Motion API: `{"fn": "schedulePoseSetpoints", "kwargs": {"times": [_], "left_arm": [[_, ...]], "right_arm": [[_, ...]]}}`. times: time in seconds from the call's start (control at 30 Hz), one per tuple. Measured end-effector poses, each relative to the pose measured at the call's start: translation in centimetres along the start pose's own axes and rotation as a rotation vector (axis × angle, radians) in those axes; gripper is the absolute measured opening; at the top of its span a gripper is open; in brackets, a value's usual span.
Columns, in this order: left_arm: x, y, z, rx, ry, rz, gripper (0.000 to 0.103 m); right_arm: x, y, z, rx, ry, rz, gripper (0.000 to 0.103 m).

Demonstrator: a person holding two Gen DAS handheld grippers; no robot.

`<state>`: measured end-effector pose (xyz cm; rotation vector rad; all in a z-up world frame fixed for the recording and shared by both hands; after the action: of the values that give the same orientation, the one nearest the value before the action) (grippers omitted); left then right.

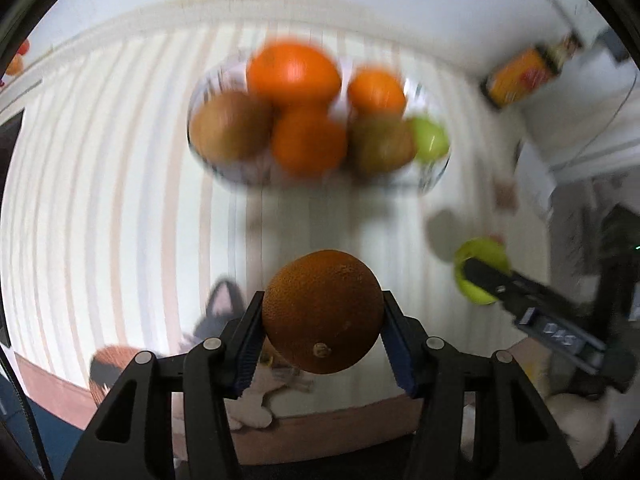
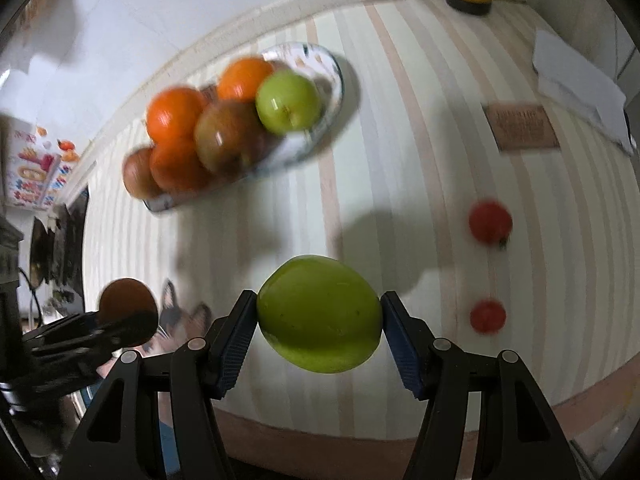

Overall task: Organize fruits
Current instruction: 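Carry the red-brown fruit and green apple onto the plate and release both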

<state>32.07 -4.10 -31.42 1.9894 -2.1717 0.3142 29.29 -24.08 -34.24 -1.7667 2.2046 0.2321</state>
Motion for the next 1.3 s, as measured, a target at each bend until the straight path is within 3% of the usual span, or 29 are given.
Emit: {"fn": "schedulePoseSetpoints", "kwargs": {"times": [0.23,0.5,0.7,1.2,1.3], "left_arm": [[-1.9,-7.5,-3.3,0.103,-0.022,-0.047,0.052],[-6.2,-14.3,0.3,0.048,-0.037,-0.158,0.052],[-9.4,-15.5,2.7,-0.017,0.045,-0.276,0.052],[-10.8,-15.3,5.7,-0.102,0.087,-0.342,0.053],[-10.7,-15.4,5.7,-0.106,0.096,-0.338,0.054]], "right_arm": [[-2.3,-8.5,-2.9,0.124,-0.020,0.003,0.065],[-3.0,-16.9,-0.1,0.098,-0.003,0.029,0.065],[-1.9,-18.6,3.1,0.042,0.003,0.059,0.065],[-1.0,-19.3,5.8,-0.003,-0.009,0.078,0.066],[-1.4,-19.4,5.8,-0.009,-0.040,0.076,0.074]]}}
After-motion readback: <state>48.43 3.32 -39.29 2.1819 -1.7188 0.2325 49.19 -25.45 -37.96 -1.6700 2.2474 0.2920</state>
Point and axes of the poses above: each gripper's, at about its wrist camera, not at the fingertips, and z roughly the way its jaws point, x to its right, y to its underside, the point moved 6 cm from there along z, roughly the way its jaws point, and after that the axes turned 4 degrees about -x, right-handed, at the moved point
